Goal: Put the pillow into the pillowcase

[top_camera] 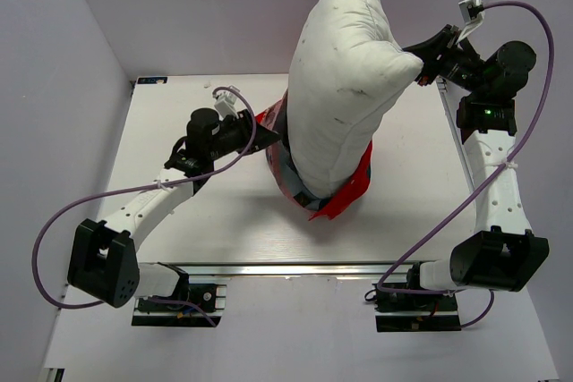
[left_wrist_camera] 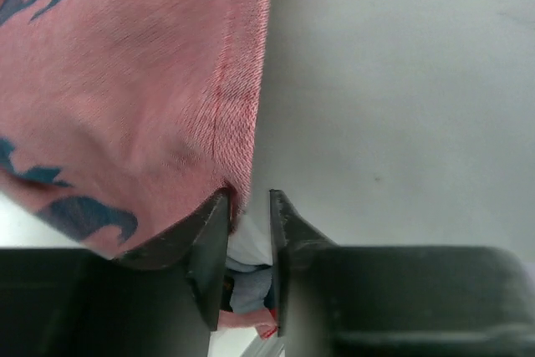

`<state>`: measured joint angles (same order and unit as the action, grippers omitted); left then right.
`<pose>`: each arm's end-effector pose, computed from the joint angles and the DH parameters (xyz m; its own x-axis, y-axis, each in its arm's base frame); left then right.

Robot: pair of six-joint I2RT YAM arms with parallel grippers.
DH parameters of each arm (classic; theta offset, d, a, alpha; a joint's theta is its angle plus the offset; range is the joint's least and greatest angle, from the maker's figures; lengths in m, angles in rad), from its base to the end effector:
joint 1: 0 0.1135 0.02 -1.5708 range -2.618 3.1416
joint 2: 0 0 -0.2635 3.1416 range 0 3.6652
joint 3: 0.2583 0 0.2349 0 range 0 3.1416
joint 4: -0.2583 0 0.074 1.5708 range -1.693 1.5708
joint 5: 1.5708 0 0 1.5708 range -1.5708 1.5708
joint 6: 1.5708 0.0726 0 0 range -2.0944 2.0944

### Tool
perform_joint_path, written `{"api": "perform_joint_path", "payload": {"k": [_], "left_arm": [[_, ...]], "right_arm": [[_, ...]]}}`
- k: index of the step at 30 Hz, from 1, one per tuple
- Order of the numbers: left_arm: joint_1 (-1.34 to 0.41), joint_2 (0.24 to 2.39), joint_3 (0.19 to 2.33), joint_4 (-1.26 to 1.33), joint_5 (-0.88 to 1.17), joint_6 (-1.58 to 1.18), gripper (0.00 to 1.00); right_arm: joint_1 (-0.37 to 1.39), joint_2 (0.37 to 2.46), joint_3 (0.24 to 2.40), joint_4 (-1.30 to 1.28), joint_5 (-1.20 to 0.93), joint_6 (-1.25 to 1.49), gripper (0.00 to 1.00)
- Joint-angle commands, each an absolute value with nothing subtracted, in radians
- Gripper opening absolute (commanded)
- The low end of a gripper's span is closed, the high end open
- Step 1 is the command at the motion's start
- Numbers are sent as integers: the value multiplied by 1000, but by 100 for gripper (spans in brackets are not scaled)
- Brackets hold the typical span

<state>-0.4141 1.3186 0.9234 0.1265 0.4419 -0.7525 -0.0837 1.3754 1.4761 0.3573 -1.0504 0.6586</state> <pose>0.2819 -0.1578 0.2995 -0.6840 -0.3742 -0.6262 0.3749 0.5560 -0.7418 0.2918 0.0387 0.5032 -0.1007 0.3138 -0.9441 -0.8501 0.4659 0.2456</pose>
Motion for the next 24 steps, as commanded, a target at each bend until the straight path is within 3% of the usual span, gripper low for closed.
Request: {"api": "perform_joint_path", "payload": {"k": [1, 3, 9, 24], "left_arm": [[-413, 1289, 962, 42, 411, -706, 42], [-411, 1287, 966, 6, 393, -681, 49], [-413, 1313, 976, -40, 374, -641, 56], [-368, 1416, 1117, -229, 190, -496, 59]], "right_arm": [[-81, 1361, 1479, 327, -1072, 638, 0], [-81, 1364, 1480, 328, -1071, 640, 0], [-81, 1365, 1479, 330, -1069, 641, 0], [-81, 1368, 1485, 324, -1081, 634, 0]]}}
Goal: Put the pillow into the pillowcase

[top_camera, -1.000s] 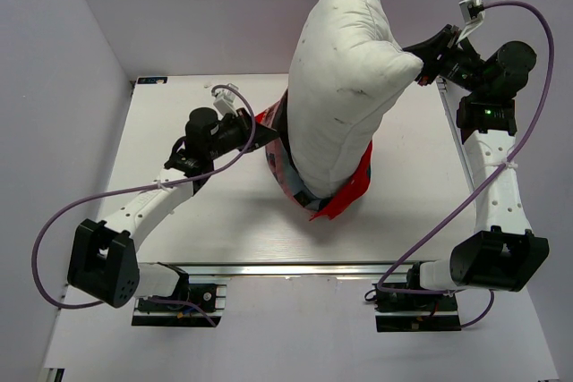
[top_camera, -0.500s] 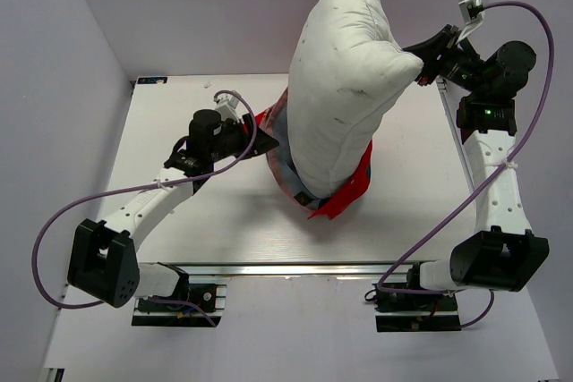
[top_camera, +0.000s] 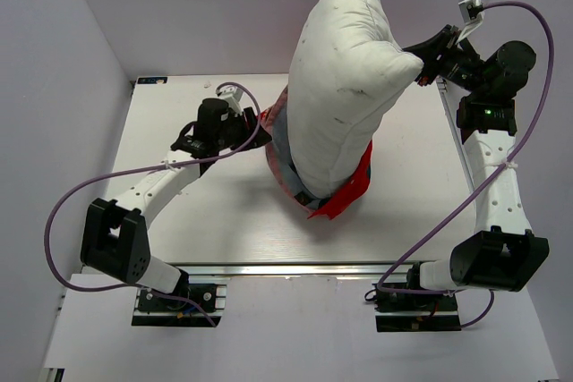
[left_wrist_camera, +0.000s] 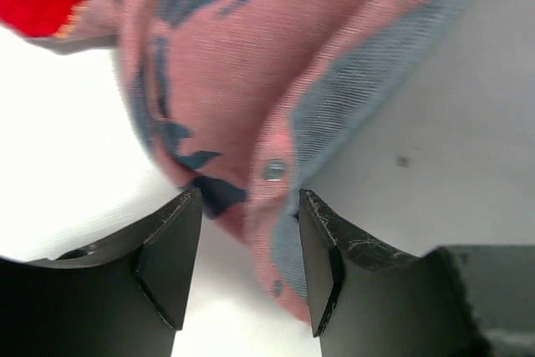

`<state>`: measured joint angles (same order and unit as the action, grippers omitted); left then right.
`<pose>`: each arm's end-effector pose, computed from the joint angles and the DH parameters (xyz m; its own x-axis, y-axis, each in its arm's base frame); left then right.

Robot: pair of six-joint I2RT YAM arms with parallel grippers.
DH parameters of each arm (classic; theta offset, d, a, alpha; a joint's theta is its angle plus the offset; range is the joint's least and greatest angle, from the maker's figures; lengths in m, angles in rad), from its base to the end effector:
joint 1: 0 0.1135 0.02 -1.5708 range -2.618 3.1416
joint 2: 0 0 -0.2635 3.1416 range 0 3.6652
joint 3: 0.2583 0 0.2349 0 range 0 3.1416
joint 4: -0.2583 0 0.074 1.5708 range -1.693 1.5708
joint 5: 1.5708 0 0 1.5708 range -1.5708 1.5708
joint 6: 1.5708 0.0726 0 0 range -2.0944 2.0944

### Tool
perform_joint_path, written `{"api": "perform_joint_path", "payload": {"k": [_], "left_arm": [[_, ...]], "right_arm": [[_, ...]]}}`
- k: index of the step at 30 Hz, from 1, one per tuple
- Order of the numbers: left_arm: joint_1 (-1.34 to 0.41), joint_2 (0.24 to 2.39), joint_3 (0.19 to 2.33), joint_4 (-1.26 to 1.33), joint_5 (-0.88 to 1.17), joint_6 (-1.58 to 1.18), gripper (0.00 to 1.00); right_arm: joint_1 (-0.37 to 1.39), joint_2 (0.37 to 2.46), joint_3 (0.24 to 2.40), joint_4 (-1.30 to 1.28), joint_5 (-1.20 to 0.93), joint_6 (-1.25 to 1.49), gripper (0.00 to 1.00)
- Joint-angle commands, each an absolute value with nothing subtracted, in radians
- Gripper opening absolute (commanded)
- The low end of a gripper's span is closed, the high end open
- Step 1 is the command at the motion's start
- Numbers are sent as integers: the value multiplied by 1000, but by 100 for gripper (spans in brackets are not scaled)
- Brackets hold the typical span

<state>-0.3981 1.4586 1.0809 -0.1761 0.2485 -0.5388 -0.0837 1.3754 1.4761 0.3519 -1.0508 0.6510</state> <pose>0.3125 -0.1508 0.2714 -0.7079 -0.2418 -0.6637 0.2393 0.8019 -0.5474 0.2920 0.0387 0.5027 -0.0995 0.3105 -0.9454 -0.8497 0.4679 0.2431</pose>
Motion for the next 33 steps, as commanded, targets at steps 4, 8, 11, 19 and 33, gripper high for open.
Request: {"api": "perform_joint_path", "payload": {"k": [4, 8, 11, 19, 33], "left_arm": [[-341, 1373, 1080, -195, 232, -477, 71], [-324, 1402, 1065, -140, 345, -469, 74], [-322, 1451, 1057, -71, 458, -476, 75], [-322, 1546, 1086, -11, 571, -489, 76], [-322, 1683, 1170, 149, 658, -584, 42]], "right_arm": [[-81, 1367, 1480, 324, -1075, 635, 0], [-80, 1371, 1480, 324, -1072, 635, 0], [-81, 1370, 1485, 324, -1071, 634, 0], [-80, 1361, 1473, 302, -1065, 612, 0], [-71, 1351, 1462, 285, -1069, 600, 0]]}}
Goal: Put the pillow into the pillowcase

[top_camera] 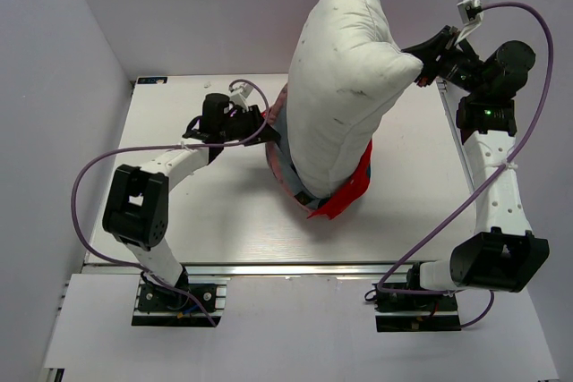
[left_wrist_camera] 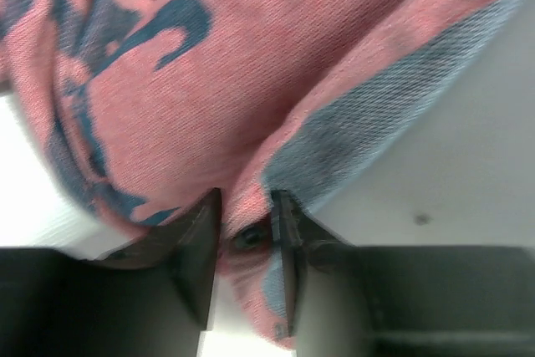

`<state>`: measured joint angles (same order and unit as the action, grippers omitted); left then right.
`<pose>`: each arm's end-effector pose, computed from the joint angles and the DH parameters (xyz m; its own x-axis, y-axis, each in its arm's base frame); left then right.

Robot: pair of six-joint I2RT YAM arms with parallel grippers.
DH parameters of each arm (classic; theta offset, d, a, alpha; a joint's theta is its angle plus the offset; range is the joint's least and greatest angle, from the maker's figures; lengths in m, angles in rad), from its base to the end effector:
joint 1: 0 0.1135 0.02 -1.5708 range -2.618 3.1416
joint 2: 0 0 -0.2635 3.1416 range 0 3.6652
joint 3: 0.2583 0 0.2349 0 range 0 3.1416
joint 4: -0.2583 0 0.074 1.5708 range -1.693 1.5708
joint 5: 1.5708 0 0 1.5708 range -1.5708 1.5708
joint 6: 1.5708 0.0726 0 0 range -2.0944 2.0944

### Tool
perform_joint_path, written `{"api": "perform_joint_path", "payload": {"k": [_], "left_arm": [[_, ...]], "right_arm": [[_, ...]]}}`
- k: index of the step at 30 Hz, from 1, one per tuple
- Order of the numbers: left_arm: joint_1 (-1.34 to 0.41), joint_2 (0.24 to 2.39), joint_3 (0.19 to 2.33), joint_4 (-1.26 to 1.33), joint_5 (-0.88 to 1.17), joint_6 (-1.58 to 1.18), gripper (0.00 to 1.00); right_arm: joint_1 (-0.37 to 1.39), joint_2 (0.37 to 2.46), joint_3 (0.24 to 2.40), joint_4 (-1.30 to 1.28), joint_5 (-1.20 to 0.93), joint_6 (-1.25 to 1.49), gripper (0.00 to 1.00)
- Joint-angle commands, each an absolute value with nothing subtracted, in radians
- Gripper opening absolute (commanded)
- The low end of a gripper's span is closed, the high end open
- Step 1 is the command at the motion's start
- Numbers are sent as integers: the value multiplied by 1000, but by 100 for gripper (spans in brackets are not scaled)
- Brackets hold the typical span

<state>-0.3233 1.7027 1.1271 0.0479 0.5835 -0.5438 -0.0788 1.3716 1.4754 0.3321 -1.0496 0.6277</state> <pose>0.3610 -0.1631 0.2337 -0.7793 -0.1943 -0.5958 0.3661 0.6305 -0.6844 0.2914 0.0401 0.5015 -0.0965 0.3010 -0.9487 -0.8498 0.4714 0.2360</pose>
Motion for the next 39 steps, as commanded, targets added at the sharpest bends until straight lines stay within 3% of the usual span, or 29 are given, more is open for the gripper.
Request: {"api": "perform_joint_path", "payload": {"k": [1, 2, 3, 5, 10, 18, 20, 21, 22, 24, 34, 39], "left_arm": [[-322, 1680, 1169, 173, 670, -595, 37], [-322, 1677, 1166, 187, 681, -607, 30], [-322, 1666, 1160, 202, 705, -638, 14], [-322, 1648, 1147, 232, 718, -667, 0], [-322, 1513, 1054, 239, 675, -771, 0], [-302, 1424, 907, 331, 632, -981, 0], [-298, 1416, 881, 354, 624, -1028, 0], [-298, 1413, 877, 360, 623, -1035, 0], [-296, 1414, 873, 362, 617, -1045, 0], [-295, 1410, 858, 382, 612, -1081, 0], [-282, 1407, 859, 423, 615, -1111, 0], [-279, 1405, 845, 445, 630, -1126, 0]], "right_arm": [[-68, 1351, 1463, 276, -1068, 589, 0], [-57, 1351, 1465, 264, -1066, 575, 0], [-48, 1353, 1482, 241, -1062, 551, 0], [4, 1354, 1515, 93, -1016, 415, 0], [269, 1377, 1612, -211, -720, 117, 0], [521, 1379, 1602, -345, -440, -185, 0], [546, 1362, 1585, -365, -434, -215, 21], [548, 1356, 1583, -383, -445, -239, 38], [548, 1350, 1586, -391, -440, -248, 48], [548, 1327, 1600, -422, -414, -276, 61], [422, 1210, 1556, -457, -109, -135, 72], [322, 1175, 1459, -422, -300, -101, 73]]}}
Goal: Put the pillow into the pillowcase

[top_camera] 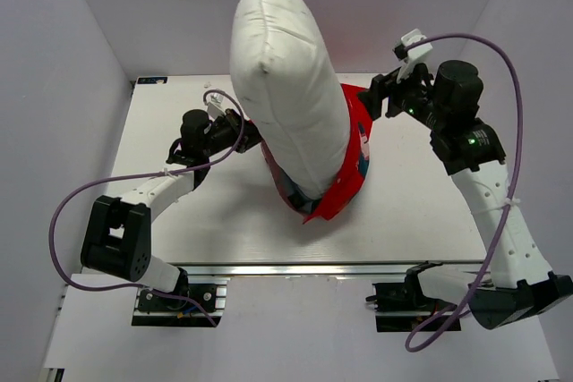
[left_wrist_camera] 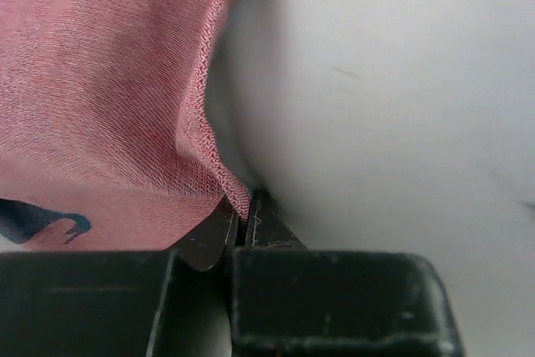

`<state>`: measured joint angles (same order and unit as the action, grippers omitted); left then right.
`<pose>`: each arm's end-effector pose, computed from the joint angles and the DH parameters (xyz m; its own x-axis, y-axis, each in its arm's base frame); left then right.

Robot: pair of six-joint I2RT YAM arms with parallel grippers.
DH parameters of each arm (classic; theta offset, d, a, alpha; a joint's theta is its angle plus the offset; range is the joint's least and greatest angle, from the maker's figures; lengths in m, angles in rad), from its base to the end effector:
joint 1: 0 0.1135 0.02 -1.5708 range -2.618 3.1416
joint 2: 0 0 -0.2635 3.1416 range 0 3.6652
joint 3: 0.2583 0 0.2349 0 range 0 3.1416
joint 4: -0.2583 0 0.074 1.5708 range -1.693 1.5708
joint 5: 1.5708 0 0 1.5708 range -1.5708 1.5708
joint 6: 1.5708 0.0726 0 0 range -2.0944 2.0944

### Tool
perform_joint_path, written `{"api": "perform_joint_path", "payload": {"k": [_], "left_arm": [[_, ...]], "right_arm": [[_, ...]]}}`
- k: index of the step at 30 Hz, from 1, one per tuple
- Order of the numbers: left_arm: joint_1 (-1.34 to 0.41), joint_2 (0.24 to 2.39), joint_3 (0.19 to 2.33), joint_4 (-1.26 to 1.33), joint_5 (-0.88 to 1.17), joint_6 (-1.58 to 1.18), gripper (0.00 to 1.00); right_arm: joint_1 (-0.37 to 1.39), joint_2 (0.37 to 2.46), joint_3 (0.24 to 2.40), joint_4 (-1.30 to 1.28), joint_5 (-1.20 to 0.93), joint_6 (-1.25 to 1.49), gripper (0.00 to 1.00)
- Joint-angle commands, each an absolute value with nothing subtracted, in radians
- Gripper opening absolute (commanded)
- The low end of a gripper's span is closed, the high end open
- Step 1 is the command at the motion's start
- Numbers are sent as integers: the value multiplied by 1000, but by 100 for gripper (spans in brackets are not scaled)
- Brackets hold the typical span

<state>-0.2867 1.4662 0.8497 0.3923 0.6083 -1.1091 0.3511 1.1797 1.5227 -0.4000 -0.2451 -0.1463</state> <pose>0.3170 -0.1367 0.2635 -0.7812 -0.5356 -0.3206 0.1505 0.3367 -0.9295 0.2357 0.1051 0.4818 0.0289 -0.1400 -0.9897 -0.5629 0.8159 -0.1319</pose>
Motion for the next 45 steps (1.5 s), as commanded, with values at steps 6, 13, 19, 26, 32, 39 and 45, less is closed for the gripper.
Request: {"api": "perform_joint_path", "payload": {"k": [6, 13, 19, 26, 32, 39, 45], "left_arm": [[-279, 1411, 870, 405, 637, -1097, 0], [-278, 1447, 923, 370, 655, -1066, 0], [-278, 1443, 896, 391, 640, -1088, 0], [-279, 1431, 899, 361, 603, -1080, 0], [-279, 1465, 939, 331, 584, -1062, 0], [-285, 1543, 996, 318, 575, -1046, 0], [-294, 1609, 1032, 353, 578, -1048, 0]], "right_arm": [[322, 1074, 1278, -152, -462, -107, 73], [244, 1130, 1212, -3, -448, -8, 74], [238, 1233, 1233, 228, -499, 133, 74], [238, 1379, 1390, 461, -678, 342, 74], [282, 1517, 1548, 480, -756, 359, 75], [354, 1698, 1722, 310, -700, 347, 82], [429, 1837, 2031, 2, -439, 362, 89]]}}
